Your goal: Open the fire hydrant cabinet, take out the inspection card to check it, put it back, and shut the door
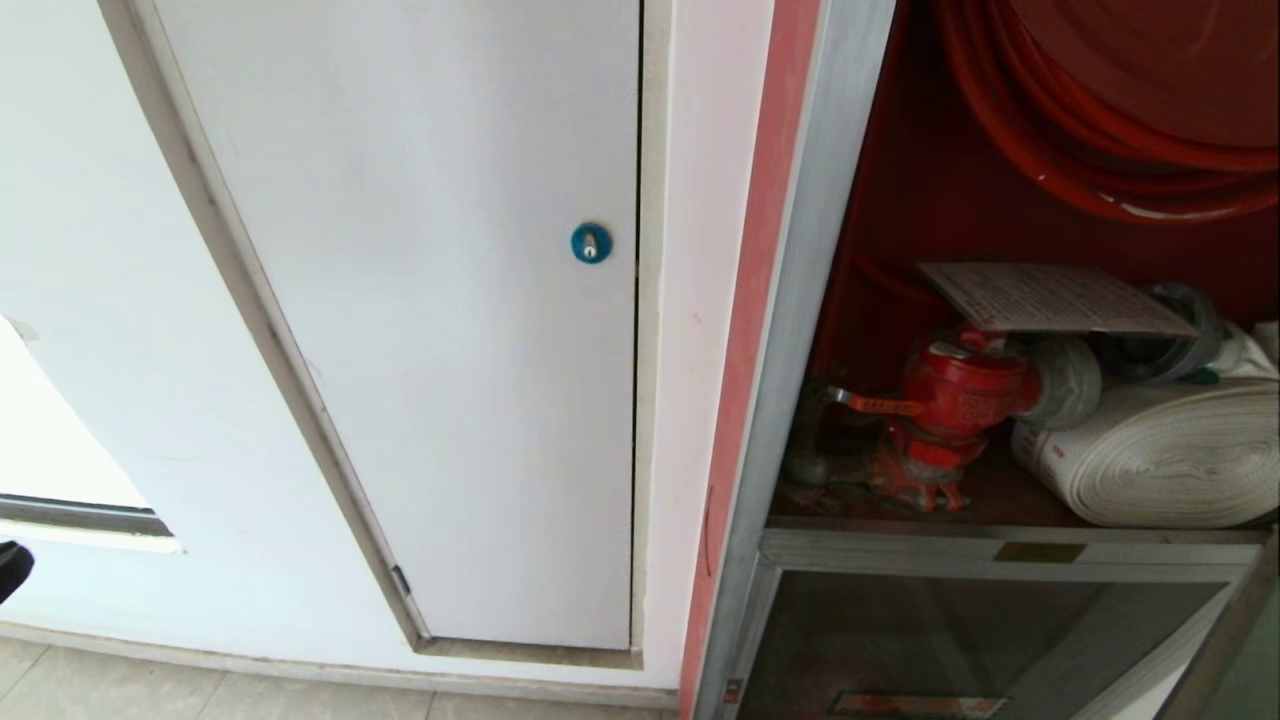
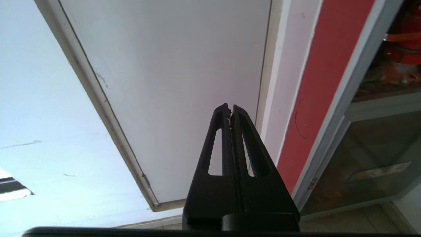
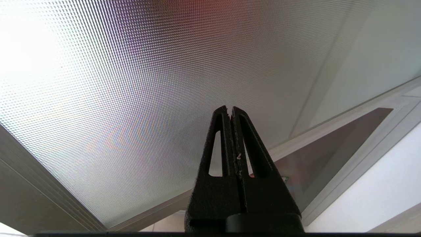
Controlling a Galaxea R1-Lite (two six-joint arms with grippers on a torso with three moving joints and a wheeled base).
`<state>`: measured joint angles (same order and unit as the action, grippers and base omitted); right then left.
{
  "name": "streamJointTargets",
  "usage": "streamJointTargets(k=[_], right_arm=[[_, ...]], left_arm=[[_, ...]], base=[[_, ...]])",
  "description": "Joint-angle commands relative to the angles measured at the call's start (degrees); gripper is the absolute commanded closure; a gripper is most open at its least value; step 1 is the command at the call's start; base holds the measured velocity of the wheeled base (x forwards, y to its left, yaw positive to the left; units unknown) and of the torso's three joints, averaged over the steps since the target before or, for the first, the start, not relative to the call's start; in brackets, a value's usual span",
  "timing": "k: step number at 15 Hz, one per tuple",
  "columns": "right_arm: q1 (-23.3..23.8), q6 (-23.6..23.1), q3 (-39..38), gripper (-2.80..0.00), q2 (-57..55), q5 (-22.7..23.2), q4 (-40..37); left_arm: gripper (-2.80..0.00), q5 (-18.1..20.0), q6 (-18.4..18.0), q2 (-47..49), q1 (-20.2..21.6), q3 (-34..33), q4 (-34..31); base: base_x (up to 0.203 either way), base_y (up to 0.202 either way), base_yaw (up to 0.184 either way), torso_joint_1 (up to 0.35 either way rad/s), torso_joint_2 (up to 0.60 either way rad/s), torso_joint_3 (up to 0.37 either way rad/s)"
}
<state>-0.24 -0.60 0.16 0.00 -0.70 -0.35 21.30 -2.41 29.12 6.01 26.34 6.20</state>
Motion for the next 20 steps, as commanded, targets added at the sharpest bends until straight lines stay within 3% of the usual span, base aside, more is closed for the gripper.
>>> streamJointTargets(k=[1,4,5,10,12,16,20], right_arm=[[-0.02,-0.02,0.02,0.0,-0.09,0.0,0.0],[-0.02,-0.02,0.02,0.0,-0.09,0.0,0.0],[-0.02,-0.02,0.02,0.0,-0.09,0.0,0.0],[-0.02,-0.02,0.02,0.0,-0.09,0.0,0.09],[-0.02,-0.02,0.02,0.0,-0.09,0.0,0.07],[-0.02,-0.02,0.0,0.0,-0.09,0.0,0.09],[-0.02,-0.02,0.02,0.0,-0.09,0.0,0.0]], left_arm=[[0.0,0.17,0.04,-9.13,-0.18,-0.9,-2.59],[0.0,0.05,0.07,-15.76,-6.6,-2.07,-9.01],[0.0,-0.25,0.05,-17.01,-6.98,-3.99,-9.59],[0.0,-6.08,-0.65,-28.01,-6.05,-13.02,-9.69],[0.0,-14.09,-1.04,-29.03,-6.02,-16.3,-9.57],[0.0,-18.49,-1.98,-29.03,-6.01,-20.36,-9.54],[0.0,-19.28,-3.33,-29.03,-6.01,-24.14,-9.25]], base=[[0.0,0.0,0.0,0.0,0.0,0.0],[0.0,0.0,0.0,0.0,0.0,0.0],[0.0,0.0,0.0,0.0,0.0,0.0],[0.0,0.0,0.0,0.0,0.0,0.0],[0.0,0.0,0.0,0.0,0.0,0.0],[0.0,0.0,0.0,0.0,0.0,0.0],[0.0,0.0,0.0,0.0,0.0,0.0]])
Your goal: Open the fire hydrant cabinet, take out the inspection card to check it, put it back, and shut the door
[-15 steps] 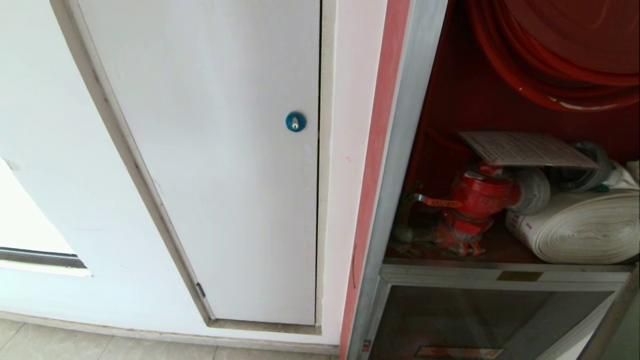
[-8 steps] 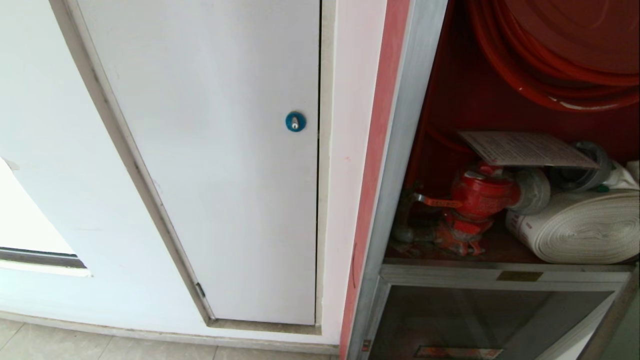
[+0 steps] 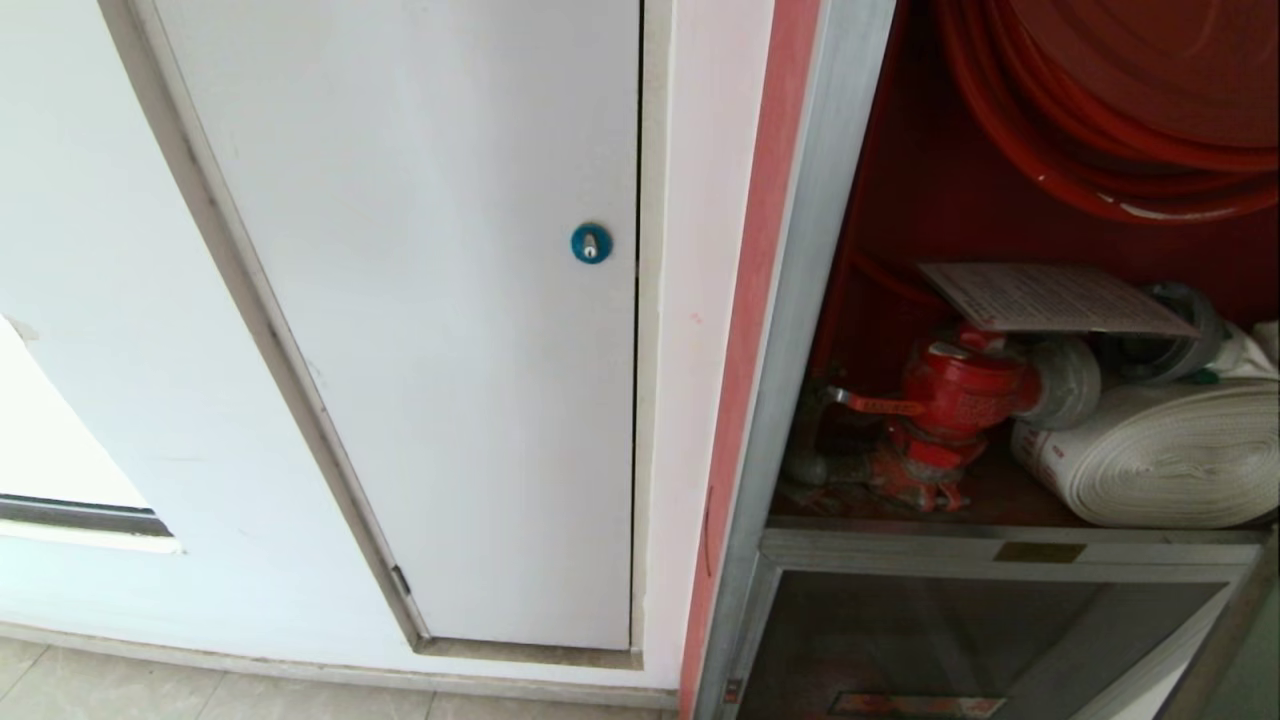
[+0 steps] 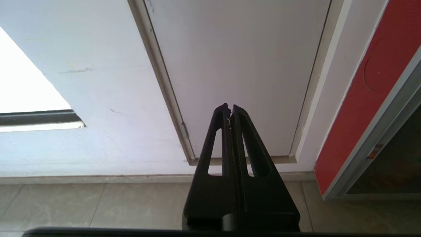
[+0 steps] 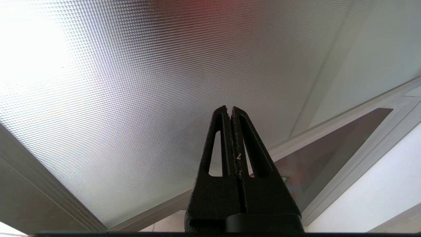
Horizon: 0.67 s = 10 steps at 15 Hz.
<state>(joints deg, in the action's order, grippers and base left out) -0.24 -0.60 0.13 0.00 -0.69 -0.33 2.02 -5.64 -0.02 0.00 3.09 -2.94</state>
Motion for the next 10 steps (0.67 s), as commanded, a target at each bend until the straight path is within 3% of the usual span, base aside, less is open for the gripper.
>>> streamJointTargets(k=[1,4,10], right_arm=[[-0.02,-0.02,0.02,0.0,-0.09,-0.01,0.01],[-0.02,-0.02,-0.05,0.0,-0.09,-0.01,-0.02],[-0.02,-0.02,-0.04,0.0,-0.09,-0.01,-0.02]], left_arm=[[0.0,0.02,-0.04,0.11,0.0,-2.46,1.19],[0.0,0.06,3.92,0.11,0.0,-3.09,3.11],[0.0,-0.18,4.68,0.11,0.0,-3.09,3.2]], base=[[0.0,0.0,0.0,0.0,0.0,0.0],[0.0,0.0,0.0,0.0,0.0,0.0],[0.0,0.0,0.0,0.0,0.0,0.0]])
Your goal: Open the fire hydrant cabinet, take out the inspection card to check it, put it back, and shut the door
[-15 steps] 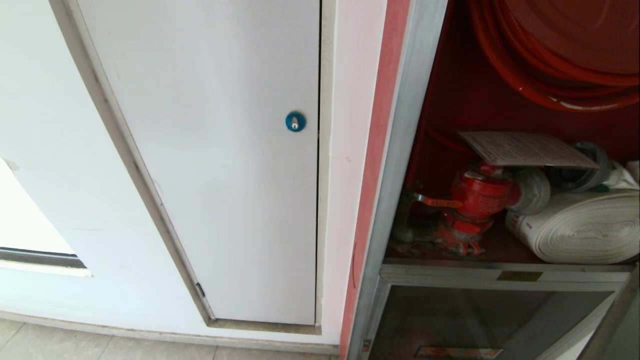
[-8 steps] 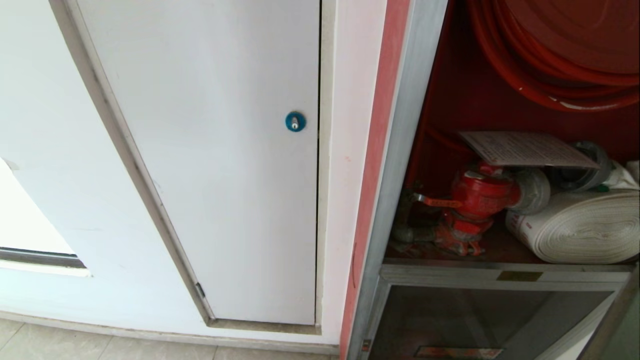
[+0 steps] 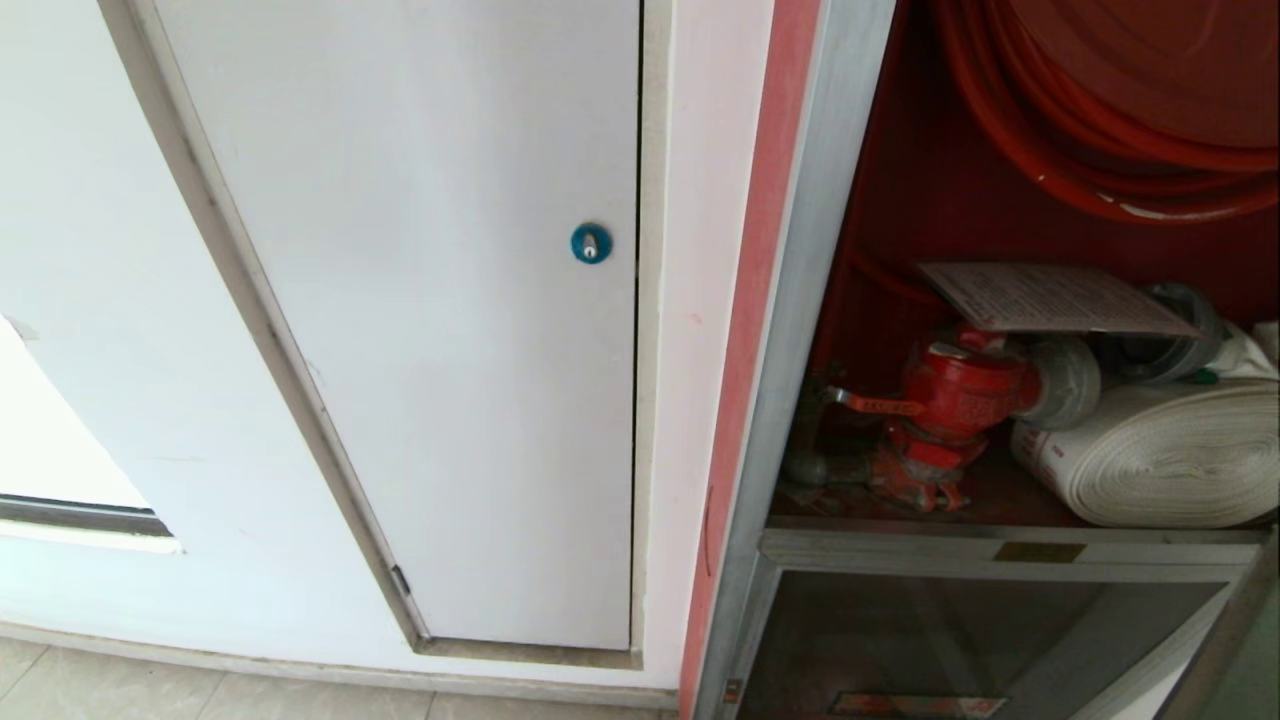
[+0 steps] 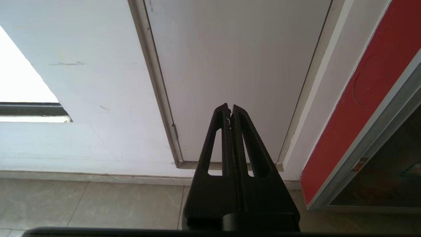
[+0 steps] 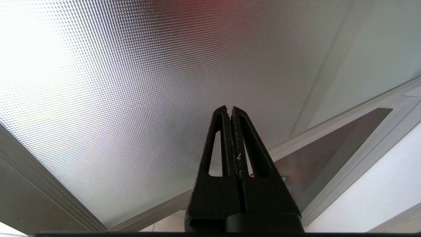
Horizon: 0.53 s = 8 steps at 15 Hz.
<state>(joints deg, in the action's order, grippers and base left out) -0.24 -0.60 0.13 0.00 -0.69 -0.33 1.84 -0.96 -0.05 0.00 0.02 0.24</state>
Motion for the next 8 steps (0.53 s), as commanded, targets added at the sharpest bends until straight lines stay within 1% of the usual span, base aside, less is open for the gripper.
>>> streamJointTargets(k=[1,5,6,8], right_arm=[[-0.02,-0.02,0.04,0.0,-0.09,-0.01,-0.02],[-0.02,-0.02,0.04,0.0,-0.09,-0.01,-0.02],[-0.02,-0.02,0.01,0.0,-0.09,-0.01,-0.02],[-0.02,-0.02,0.04,0.0,-0.09,-0.01,-0.02]], left_arm=[[0.0,-0.08,0.23,0.14,0.0,-0.04,0.02],[0.0,-0.61,0.88,0.14,0.0,-0.09,0.11],[0.0,-0.61,0.88,0.14,0.0,-0.02,0.11],[0.0,-0.61,0.88,0.14,0.0,-0.02,0.11]], base=[[0.0,0.0,0.0,0.0,0.0,0.0],[0.0,0.0,0.0,0.0,0.0,0.0],[-0.064,0.0,0.001,0.014,0.0,0.002],[-0.169,0.0,0.001,0.016,0.01,-0.001]])
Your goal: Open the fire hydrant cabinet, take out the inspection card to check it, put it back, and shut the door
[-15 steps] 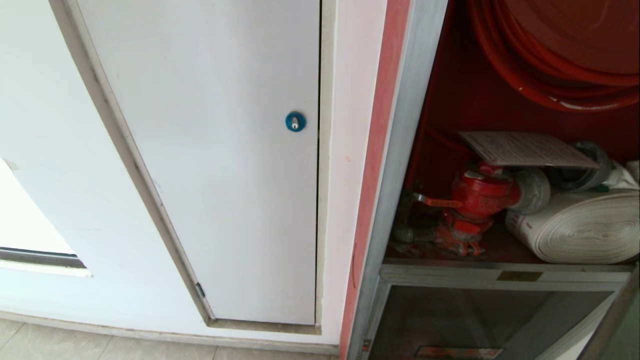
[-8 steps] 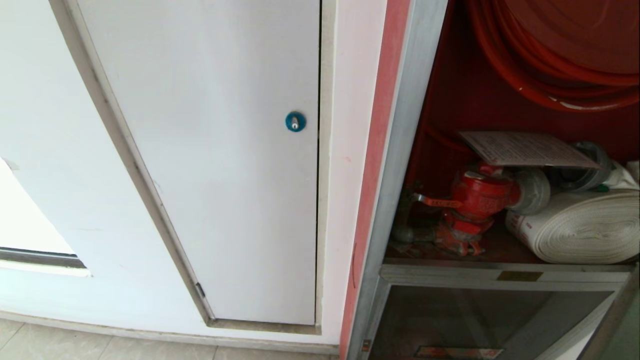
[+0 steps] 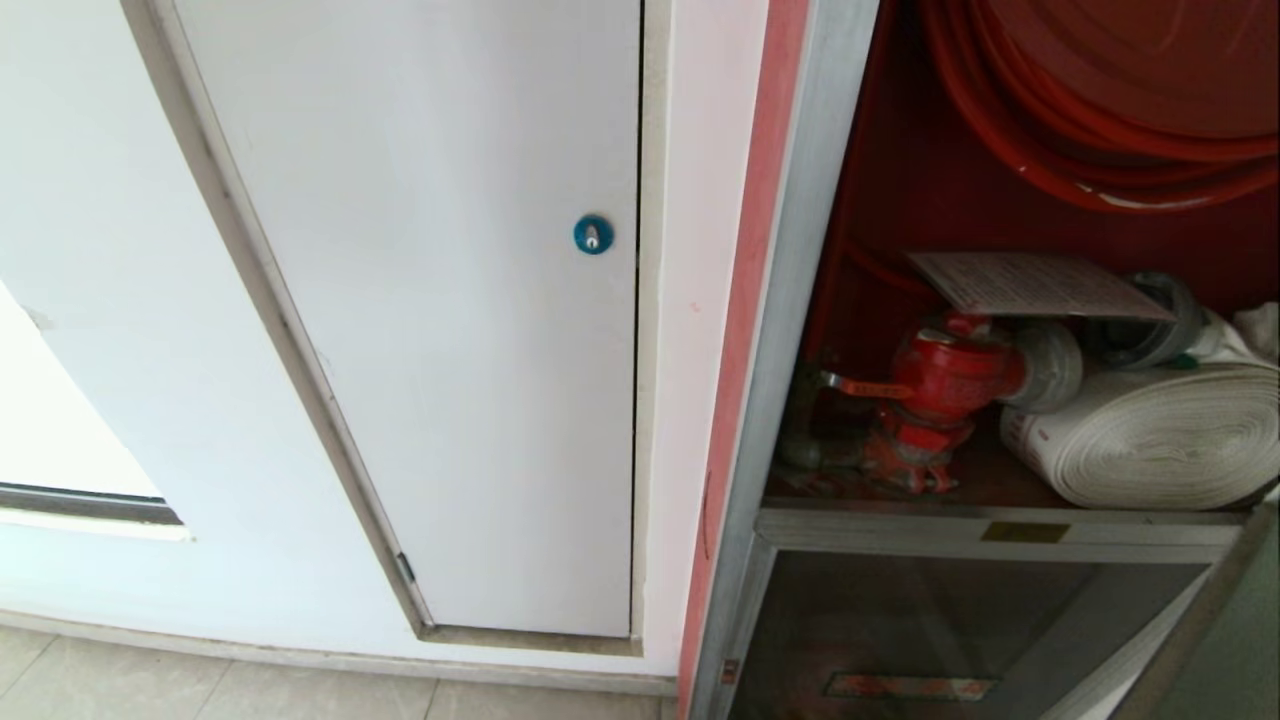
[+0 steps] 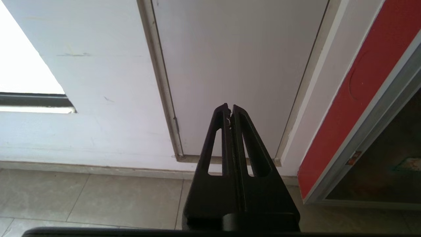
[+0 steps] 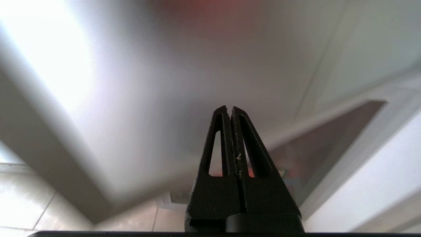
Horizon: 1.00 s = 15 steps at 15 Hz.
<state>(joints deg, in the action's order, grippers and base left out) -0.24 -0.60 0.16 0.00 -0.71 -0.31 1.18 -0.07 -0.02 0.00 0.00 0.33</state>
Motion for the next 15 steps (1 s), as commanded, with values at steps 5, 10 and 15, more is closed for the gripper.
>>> streamJointTargets(k=[5,10,15], right_arm=[[-0.02,-0.02,-0.07,0.0,-0.09,0.0,-0.04],[-0.02,-0.02,0.02,0.0,-0.09,0.0,0.03],[-0.02,-0.02,-0.04,0.0,-0.09,0.0,-0.01]], left_arm=[[0.0,-0.13,0.51,0.11,0.0,0.0,-0.07],[0.0,-0.13,0.51,0.11,0.0,0.0,-0.07],[0.0,-0.13,0.51,0.11,0.0,-0.09,-0.07]], base=[[-0.199,0.0,0.0,-0.005,0.0,0.003],[-0.195,0.0,0.002,0.001,0.0,0.0],[-0.2,0.0,0.001,0.002,0.0,0.001]])
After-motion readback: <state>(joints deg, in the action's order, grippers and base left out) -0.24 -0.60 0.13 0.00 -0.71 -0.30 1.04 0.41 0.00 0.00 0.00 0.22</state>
